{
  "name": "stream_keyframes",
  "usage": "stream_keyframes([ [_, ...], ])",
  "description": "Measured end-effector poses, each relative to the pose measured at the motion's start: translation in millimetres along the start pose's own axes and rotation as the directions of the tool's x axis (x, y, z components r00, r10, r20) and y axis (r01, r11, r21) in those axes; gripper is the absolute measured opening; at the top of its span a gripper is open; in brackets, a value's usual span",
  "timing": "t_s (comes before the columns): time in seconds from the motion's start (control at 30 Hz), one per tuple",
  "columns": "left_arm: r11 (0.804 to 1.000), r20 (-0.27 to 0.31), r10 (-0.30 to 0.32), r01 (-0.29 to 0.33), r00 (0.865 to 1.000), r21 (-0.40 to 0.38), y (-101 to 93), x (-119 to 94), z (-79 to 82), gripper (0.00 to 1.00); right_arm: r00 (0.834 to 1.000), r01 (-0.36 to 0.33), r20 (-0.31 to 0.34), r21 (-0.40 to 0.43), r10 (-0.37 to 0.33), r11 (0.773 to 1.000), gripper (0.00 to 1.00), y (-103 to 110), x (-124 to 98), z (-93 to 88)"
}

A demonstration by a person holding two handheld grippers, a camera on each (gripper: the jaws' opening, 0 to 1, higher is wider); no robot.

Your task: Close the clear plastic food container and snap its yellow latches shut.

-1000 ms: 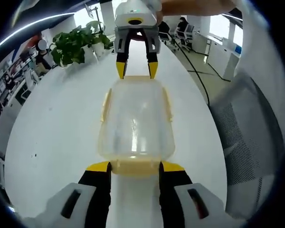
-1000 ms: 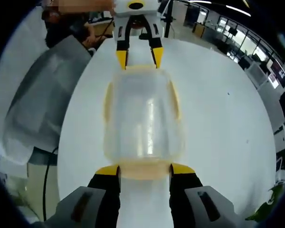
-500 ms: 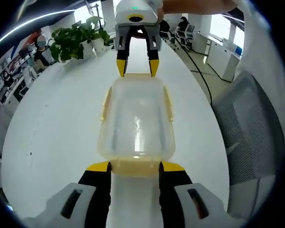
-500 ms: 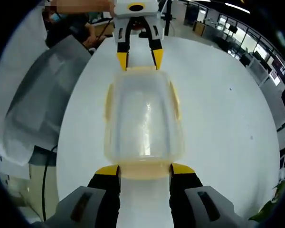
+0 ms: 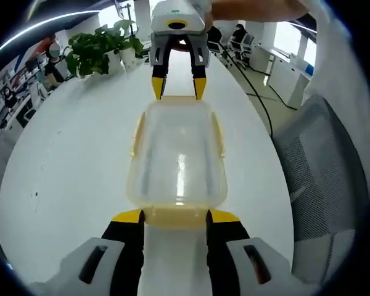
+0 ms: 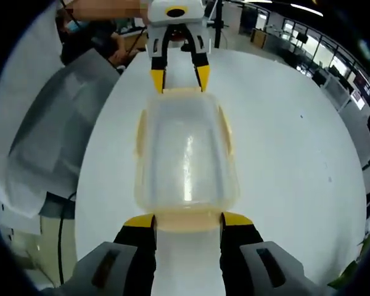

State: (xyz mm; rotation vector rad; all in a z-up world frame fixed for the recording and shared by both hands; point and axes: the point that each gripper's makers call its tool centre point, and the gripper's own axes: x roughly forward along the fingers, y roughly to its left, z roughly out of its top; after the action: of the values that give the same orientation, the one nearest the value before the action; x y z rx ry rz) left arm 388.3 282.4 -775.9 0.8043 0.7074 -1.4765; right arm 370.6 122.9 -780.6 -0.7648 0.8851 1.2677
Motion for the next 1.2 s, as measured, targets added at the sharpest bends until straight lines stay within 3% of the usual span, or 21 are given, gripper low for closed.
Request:
stream_keyframes([
  [0.3, 1.0, -0.02, -0.001, 0.001, 1.0, 0.003, -3.3, 5, -1.8, 0.38, 1.0, -0.002, -0.006, -0.013, 0.001, 1.0, 0.39, -1, 0, -0.3],
  [0.6, 1.0, 0.005, 0.011, -0.011, 1.0, 0.009, -3.4, 6, -3.4, 0.4, 1.0, -0.005, 0.016, -0.031, 0.006, 1.0, 0.4, -1, 0, -0.6],
  [0.67, 1.0, -0.003, 0.011, -0.011, 1.0, 0.002, -5.9, 8, -8.6, 0.42, 1.0, 0.005, -0.008, -0.031, -0.006, 0.999, 0.44, -2, 1, -6.8],
  [0.77, 0.999, -0.01, 0.016, -0.017, 1.0, -0.032, -9.0, 9, -12.9, 0.48, 1.0, 0.003, -0.017, -0.02, -0.003, 1.0, 0.46, 3, 0, -11.8],
  [0.93, 0.993, 0.026, 0.04, -0.037, 0.999, -0.108, -12.1, -5, -9.0, 0.48, 0.998, 0.053, 0.015, 0.049, -0.054, 0.997, 0.45, 2, -14, -8.9],
  [1.0, 0.983, 0.058, 0.048, -0.037, 0.997, -0.181, -12.1, -10, -3.6, 0.48, 0.995, 0.093, 0.013, 0.075, -0.094, 0.993, 0.46, -2, -20, -7.2],
  [1.07, 0.965, 0.052, 0.09, -0.075, 0.995, -0.25, -4.6, -16, -1.5, 0.48, 0.993, 0.117, 0.007, 0.169, -0.12, 0.979, 0.43, -4, -26, -4.0],
  [1.1, 0.938, 0.055, 0.108, -0.083, 0.993, -0.337, -1.7, -19, 1.7, 0.49, 0.991, 0.13, 0.015, 0.196, -0.135, 0.972, 0.42, -7, -29, -0.7],
  [1.17, 0.896, 0.115, 0.11, -0.049, 0.987, -0.441, -2.1, -21, 15.5, 0.51, 0.987, 0.148, 0.019, 0.305, -0.162, 0.941, 0.39, -11, -34, 4.8],
  [1.2, 0.857, 0.117, 0.137, -0.058, 0.984, -0.513, 1.2, -23, 18.4, 0.5, 0.985, 0.156, 0.012, 0.386, -0.174, 0.909, 0.37, -13, -36, 7.0],
])
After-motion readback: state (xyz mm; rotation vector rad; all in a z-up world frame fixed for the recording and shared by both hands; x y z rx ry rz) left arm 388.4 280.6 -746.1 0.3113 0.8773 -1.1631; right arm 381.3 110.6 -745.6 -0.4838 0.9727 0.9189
